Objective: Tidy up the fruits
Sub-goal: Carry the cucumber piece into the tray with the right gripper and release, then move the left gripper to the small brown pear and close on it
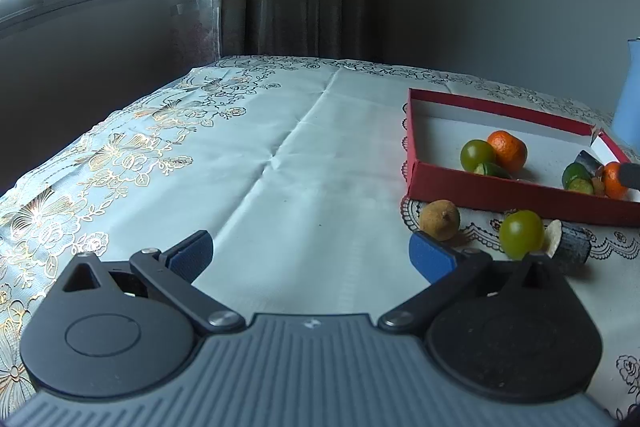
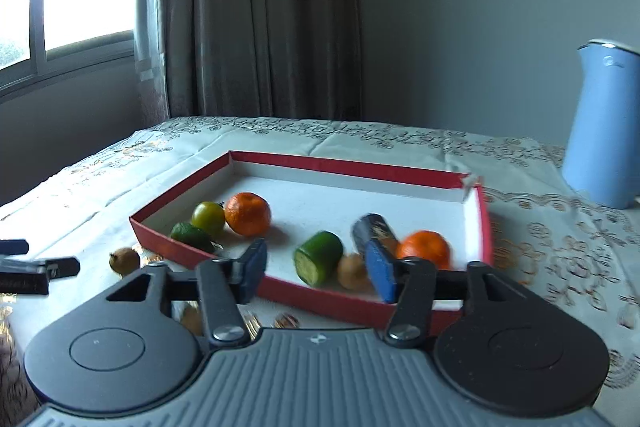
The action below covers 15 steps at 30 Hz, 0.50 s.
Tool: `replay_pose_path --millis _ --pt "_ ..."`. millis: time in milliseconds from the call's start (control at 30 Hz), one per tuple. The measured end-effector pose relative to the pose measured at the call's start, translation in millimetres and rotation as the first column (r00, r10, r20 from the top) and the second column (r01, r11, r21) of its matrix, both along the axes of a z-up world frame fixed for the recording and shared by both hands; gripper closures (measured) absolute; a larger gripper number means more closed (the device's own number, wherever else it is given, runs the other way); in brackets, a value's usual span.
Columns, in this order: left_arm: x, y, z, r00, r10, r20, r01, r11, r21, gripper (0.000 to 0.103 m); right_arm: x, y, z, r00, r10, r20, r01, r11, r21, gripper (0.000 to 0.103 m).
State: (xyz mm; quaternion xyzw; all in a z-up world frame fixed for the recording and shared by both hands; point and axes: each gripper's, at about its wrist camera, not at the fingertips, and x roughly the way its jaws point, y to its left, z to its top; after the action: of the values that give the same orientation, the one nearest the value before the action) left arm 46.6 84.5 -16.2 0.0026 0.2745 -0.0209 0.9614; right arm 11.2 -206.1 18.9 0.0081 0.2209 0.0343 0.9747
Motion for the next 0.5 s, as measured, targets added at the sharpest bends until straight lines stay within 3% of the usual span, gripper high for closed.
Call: replay_pose_path --millis 100,200,400,500 --pt "-1.3 0.0 0.3 1.0 0.001 0.006 -0.001 1.0 0.003 0.0 -26.9 -16.1 -7.2 1.0 -0.014 -0.002 0.014 1.0 -0.023 0.038" --pt "-2.0 -1.2 0.7 1.0 0.003 0.011 -0.003 1.0 0.011 0.0 -39.3 -30.2 -20.5 0.998 -0.03 -0.06 0.028 0.999 -0.042 0.037" --pt "-5.2 -8.8 3.5 0.999 -0.001 0.034 -0.001 0.998 0.055 0.0 -40.0 -44.4 -32.9 0.991 -0.049 -0.121 0.05 0.999 0.009 0.026" --pt "-6.6 -19.7 6.3 0.998 -0.05 0.046 0.045 0.995 0.087 0.0 -35.2 -43.4 -36.4 0.987 -0.045 -0.155 0.046 0.999 0.002 0.026"
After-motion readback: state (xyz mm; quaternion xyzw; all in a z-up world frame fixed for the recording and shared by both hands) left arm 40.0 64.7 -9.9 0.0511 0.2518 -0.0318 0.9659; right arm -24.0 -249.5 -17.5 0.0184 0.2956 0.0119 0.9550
